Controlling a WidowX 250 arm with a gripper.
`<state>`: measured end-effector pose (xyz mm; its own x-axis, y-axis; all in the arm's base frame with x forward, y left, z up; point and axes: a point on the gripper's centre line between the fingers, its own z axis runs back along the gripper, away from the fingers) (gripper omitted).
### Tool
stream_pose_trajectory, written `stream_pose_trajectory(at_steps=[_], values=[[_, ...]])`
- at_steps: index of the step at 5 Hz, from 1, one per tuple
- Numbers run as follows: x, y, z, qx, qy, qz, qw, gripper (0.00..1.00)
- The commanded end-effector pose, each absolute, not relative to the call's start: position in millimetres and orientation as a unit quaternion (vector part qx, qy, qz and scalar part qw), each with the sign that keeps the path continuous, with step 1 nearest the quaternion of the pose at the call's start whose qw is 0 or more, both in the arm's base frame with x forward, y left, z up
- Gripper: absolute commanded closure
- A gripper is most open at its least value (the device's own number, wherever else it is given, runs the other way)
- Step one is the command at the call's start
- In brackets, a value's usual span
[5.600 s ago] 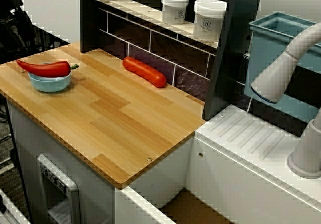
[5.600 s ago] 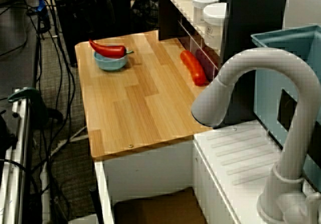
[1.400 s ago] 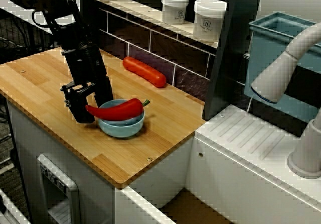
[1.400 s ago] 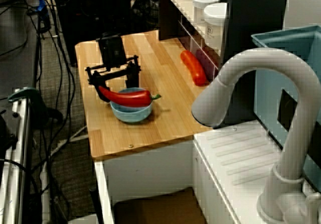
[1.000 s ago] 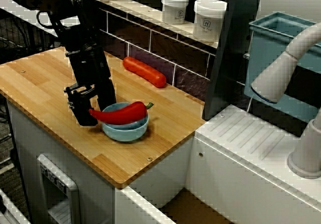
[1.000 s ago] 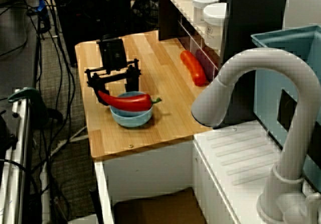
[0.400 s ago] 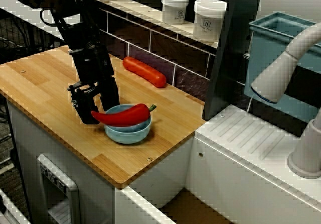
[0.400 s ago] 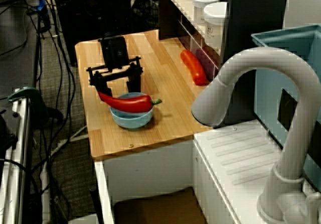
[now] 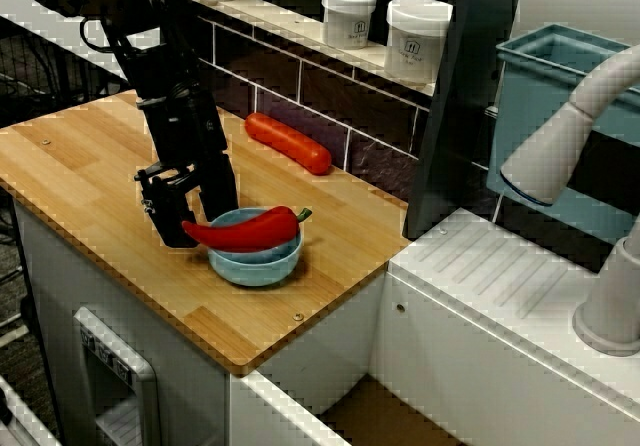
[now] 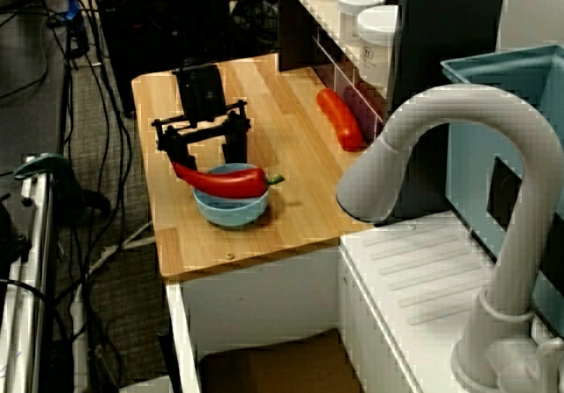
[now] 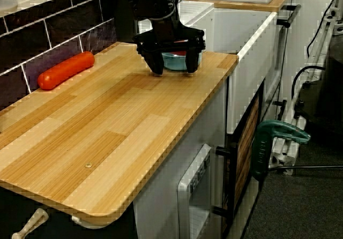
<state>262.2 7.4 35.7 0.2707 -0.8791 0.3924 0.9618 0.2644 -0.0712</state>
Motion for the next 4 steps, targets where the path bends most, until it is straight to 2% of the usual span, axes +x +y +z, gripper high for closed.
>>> stream_pose_trajectory(at_steps=[1,2,4], values=[[273,11,48,-0.134,-0.151,-0.592,0.780,0.00],[270,10,37,-0.123,-0.151,-0.518,0.833,0.00],[264,14,53,-0.128,-0.159,-0.491,0.847,0.00]])
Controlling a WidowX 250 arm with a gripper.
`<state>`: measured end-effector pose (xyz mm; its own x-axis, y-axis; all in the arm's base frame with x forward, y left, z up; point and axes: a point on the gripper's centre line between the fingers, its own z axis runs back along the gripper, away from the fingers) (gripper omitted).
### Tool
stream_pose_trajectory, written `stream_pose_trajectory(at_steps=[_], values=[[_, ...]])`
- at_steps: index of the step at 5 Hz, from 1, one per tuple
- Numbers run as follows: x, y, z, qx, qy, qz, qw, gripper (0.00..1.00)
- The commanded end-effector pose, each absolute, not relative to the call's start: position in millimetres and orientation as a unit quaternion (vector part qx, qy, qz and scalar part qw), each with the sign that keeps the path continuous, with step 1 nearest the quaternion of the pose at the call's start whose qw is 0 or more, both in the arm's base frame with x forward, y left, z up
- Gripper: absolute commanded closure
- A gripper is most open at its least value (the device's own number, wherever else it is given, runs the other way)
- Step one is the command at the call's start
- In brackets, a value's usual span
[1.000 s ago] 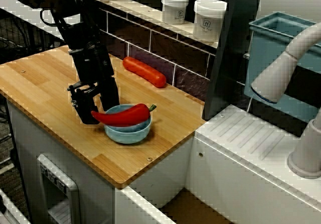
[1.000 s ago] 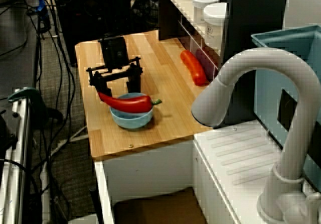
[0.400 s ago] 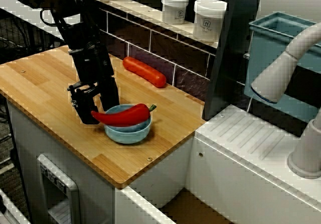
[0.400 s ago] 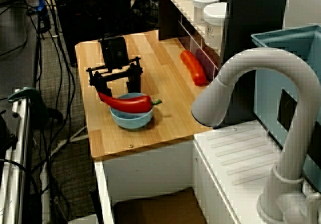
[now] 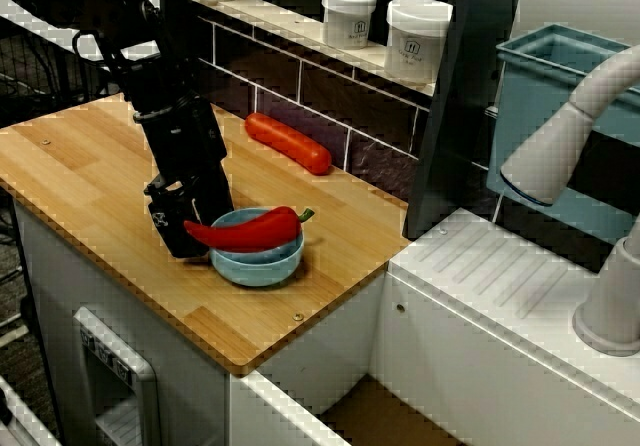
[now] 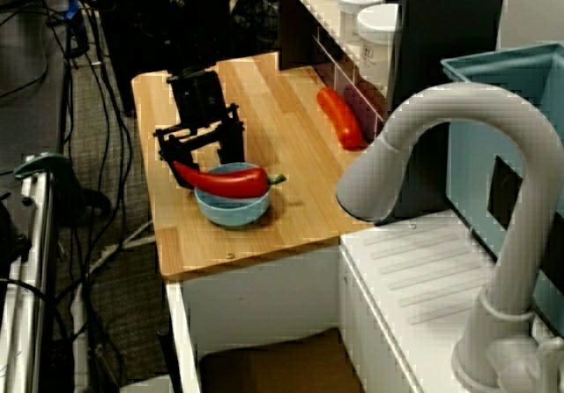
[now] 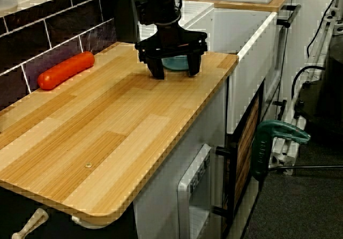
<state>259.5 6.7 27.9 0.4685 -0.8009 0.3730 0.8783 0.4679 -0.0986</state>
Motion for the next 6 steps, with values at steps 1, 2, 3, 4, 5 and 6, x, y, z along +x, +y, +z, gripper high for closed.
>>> stream_pose_trajectory(at_steps=[1,2,3,4,5,6], values=[[259,15,62,-0.128,-0.164,-0.487,0.848,0.00],[259,19,72,-0.137,-0.169,-0.474,0.853,0.00],[260,19,78,-0.134,-0.176,-0.466,0.857,0.00],[261,15,86,-0.125,-0.169,-0.478,0.853,0.00],[258,9,105,-0.151,-0.178,-0.469,0.852,0.00],[259,-4,107,-0.155,-0.174,-0.456,0.859,0.00]])
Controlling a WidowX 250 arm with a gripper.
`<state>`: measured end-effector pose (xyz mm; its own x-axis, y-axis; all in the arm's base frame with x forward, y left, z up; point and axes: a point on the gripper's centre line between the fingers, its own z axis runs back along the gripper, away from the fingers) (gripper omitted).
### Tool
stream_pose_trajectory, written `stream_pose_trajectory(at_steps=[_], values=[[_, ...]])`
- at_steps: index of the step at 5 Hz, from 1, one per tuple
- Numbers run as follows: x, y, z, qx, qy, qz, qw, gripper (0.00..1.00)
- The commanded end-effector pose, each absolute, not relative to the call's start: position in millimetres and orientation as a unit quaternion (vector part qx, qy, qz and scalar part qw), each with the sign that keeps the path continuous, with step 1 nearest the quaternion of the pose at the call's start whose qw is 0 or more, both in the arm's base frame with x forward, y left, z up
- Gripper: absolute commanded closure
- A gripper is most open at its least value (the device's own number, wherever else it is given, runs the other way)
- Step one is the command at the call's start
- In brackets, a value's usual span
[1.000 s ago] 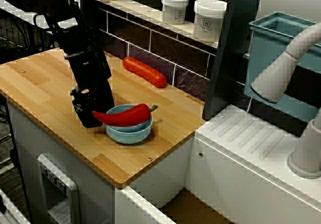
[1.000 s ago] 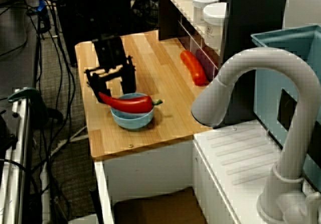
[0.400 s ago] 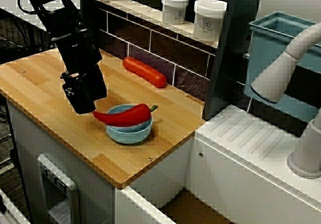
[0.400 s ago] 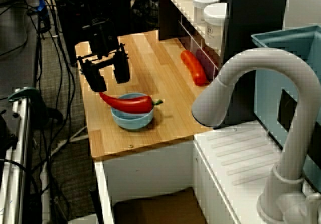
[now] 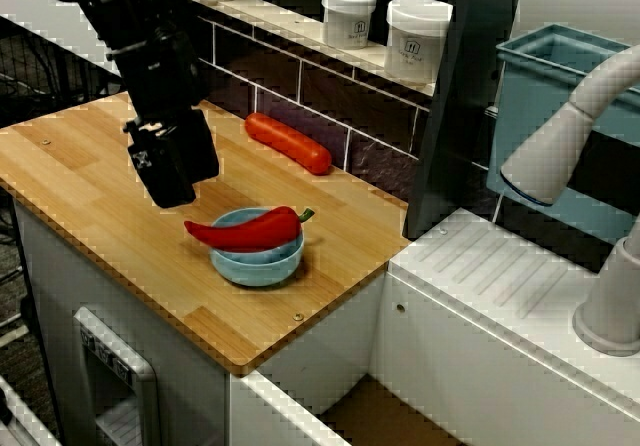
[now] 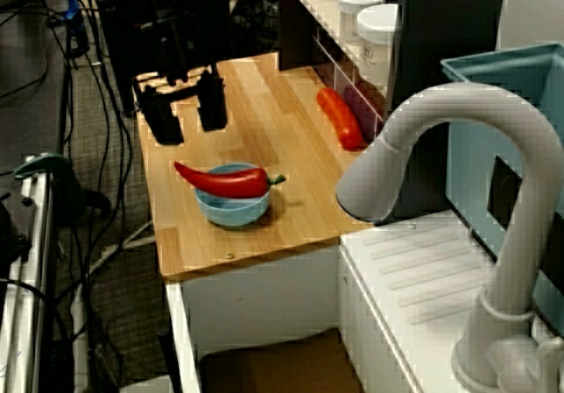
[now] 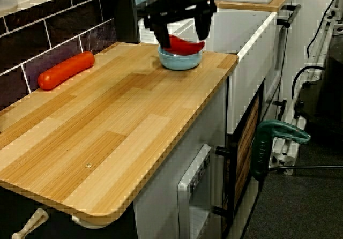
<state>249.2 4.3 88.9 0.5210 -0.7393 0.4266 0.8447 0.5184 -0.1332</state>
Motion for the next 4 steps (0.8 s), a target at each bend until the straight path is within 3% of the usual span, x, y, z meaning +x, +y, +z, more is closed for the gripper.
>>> stream_pose_trajectory(at_steps=[1,2,4], values=[[260,-17,103,-0.150,-0.178,-0.395,0.889,0.00],[263,-29,95,-0.145,-0.164,-0.308,0.926,0.00],[267,-31,87,-0.153,-0.156,-0.277,0.936,0.00]])
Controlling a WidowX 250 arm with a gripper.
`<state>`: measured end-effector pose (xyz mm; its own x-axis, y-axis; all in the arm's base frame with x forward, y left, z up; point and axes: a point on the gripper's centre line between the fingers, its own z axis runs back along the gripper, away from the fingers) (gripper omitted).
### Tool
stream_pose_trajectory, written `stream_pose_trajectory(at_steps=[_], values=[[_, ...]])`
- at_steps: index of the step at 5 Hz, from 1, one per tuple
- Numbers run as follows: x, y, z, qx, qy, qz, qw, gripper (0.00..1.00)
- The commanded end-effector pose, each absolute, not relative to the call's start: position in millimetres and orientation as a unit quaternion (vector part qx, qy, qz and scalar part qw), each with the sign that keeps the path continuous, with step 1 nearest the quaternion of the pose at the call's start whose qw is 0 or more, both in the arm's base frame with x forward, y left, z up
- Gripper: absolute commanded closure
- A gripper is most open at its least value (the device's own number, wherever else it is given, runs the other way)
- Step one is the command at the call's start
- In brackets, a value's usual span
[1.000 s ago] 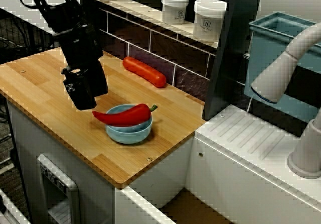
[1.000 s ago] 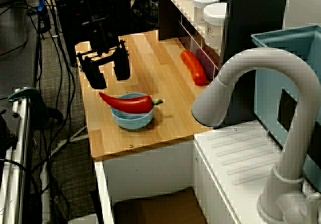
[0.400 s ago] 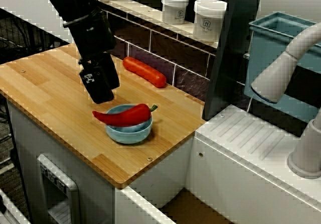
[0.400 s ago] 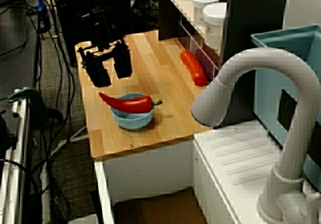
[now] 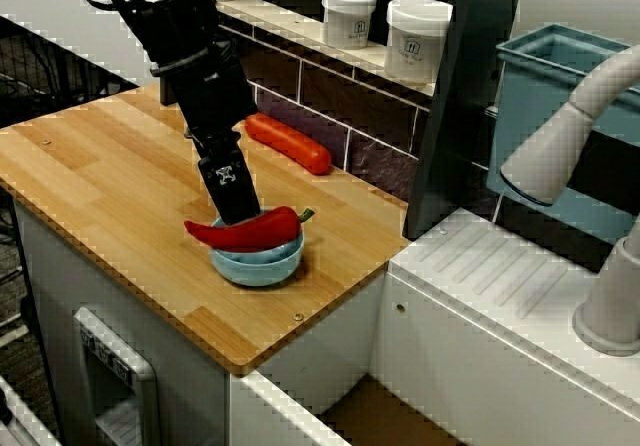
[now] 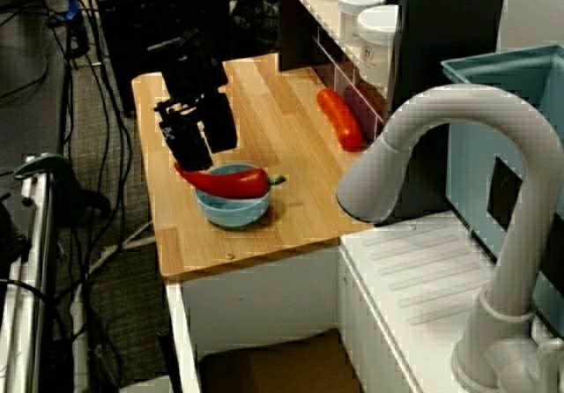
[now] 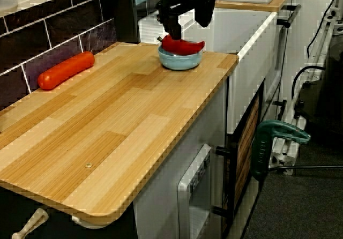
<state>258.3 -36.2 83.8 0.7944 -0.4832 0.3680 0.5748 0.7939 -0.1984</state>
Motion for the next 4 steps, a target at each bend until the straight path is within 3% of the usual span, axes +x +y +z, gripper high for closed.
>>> stream_pose_trajectory(at_steps=[1,4], values=[[266,-30,81,-0.151,-0.158,-0.274,0.937,0.00],[267,-34,56,-0.134,-0.177,-0.204,0.953,0.00]])
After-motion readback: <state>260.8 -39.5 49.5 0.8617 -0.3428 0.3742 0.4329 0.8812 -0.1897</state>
